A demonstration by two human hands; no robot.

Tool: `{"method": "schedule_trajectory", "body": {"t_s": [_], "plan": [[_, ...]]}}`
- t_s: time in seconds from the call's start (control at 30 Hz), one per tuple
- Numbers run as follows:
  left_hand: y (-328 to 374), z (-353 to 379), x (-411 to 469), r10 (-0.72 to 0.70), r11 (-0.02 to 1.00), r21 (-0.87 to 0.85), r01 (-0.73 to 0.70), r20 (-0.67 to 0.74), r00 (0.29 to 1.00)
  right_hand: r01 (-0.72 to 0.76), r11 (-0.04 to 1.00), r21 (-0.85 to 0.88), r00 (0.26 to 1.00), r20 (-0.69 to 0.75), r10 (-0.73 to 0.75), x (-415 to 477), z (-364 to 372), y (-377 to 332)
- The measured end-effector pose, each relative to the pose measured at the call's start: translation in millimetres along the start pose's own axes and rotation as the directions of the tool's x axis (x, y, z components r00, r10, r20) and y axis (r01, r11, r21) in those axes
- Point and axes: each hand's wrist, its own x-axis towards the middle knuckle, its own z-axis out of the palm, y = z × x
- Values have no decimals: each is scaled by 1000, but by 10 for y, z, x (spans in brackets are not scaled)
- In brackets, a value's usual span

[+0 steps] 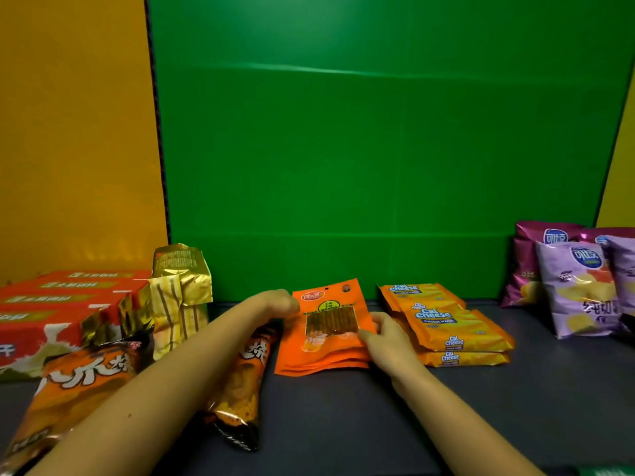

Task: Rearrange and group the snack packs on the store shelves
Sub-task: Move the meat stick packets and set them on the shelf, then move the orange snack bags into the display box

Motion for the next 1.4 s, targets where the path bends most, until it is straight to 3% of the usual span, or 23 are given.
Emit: {"method": "schedule_trajectory", "body": {"t_s": [0.13, 0.27, 0.37, 0.5, 0.57, 0.67, 0.87, 1.0, 1.1, 1.2, 1.27, 1.4], "plan": [[13, 50, -46, -1, 992, 125, 0, 7, 1000, -82, 993, -87, 990, 107, 91, 34, -2, 2], [0, 84, -61, 47, 998, 48, -47, -5, 999, -69, 992, -104, 976, 197, 89, 109, 43, -17], [-42, 61, -61, 39, 995, 87, -41, 21, 999, -53, 987, -149, 966, 243, 89, 146, 86, -38], [-15, -70, -207, 62, 980, 188, -65, 23, 998, 58, 901, -430, 988, 152, 9, 89, 125, -96], [-28, -190, -350, 107, 969, 234, -84, -86, 991, 203, 861, -466, 979, 67, -195, -39, 106, -178], [-177, -382, -624, 156, 959, 272, -74, -295, 943, 407, 873, -268, 909, 28, -416, -284, 113, -337], [-712, -582, -1471, 240, 962, 257, -95, -620, 747, 452, 892, -20, 861, 270, -431, -713, 313, -574], [-1229, -627, -1875, 44, 986, 142, 88, -727, 685, 424, 903, -72, 845, 389, -366, -866, 539, -594], [-1633, -503, -1975, -213, 947, 50, 318, -642, 737, 406, 900, -157, 838, 457, -298, -943, 724, -556], [-1895, -380, -1982, -397, 918, -139, 372, -366, 842, 339, 928, -157, 851, 472, -231, -1011, 828, -554], [-1943, -394, -1983, -392, 904, -293, 310, -280, 876, 296, 941, -164, 849, 496, -181, -1001, 850, -588], [-1899, -465, -1979, -265, 902, -393, 176, -184, 947, 232, 917, -325, 875, 481, -51, -947, 907, -702]]}}
